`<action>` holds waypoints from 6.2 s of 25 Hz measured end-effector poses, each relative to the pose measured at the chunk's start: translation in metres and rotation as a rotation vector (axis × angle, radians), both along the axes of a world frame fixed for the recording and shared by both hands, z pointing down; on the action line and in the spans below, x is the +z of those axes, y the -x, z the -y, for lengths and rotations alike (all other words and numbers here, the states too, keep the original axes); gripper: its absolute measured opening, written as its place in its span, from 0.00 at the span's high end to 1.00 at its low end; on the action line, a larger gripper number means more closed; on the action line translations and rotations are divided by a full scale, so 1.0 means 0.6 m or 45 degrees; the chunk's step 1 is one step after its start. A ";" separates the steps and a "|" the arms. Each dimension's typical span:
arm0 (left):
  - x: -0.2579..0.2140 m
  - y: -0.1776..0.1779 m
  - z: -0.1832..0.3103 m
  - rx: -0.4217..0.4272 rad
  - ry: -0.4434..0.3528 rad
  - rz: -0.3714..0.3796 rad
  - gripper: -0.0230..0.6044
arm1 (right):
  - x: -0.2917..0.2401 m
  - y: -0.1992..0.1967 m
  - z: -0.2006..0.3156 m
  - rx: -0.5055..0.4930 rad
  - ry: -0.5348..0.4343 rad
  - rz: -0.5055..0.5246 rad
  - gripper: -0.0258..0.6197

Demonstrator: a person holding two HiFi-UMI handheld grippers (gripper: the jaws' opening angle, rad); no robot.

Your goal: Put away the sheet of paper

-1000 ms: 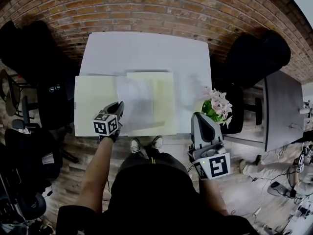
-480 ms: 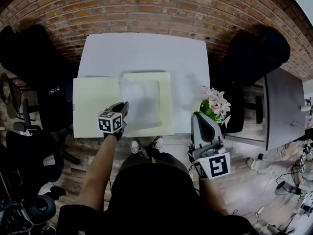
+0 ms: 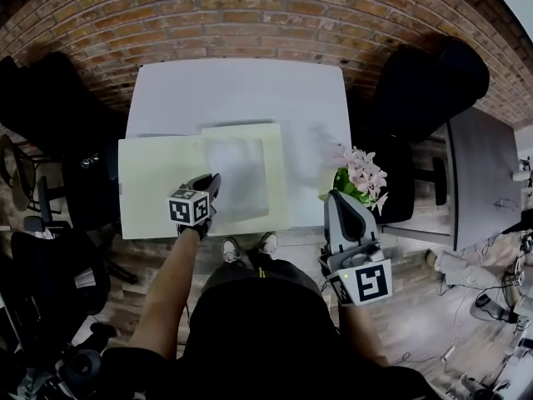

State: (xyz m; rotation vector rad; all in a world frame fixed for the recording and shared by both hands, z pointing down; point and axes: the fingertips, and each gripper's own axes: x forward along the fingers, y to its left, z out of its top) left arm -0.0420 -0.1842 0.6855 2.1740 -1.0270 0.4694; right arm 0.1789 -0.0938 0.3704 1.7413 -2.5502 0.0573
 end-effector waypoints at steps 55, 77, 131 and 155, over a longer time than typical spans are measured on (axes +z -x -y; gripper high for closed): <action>-0.031 0.020 -0.008 0.066 -0.048 0.275 0.52 | 0.000 0.030 0.015 -0.147 -0.029 0.074 0.94; -0.350 0.132 -0.032 -0.174 -0.589 0.125 0.92 | -0.040 0.058 0.005 -0.148 -0.094 -0.006 0.94; -0.720 0.175 -0.143 -0.359 -1.297 -0.026 0.92 | -0.111 -0.079 0.071 0.102 -0.163 -0.038 0.94; -0.720 0.141 -0.126 -0.318 -1.290 -0.035 0.92 | -0.124 -0.034 0.082 -0.016 -0.238 -0.078 0.94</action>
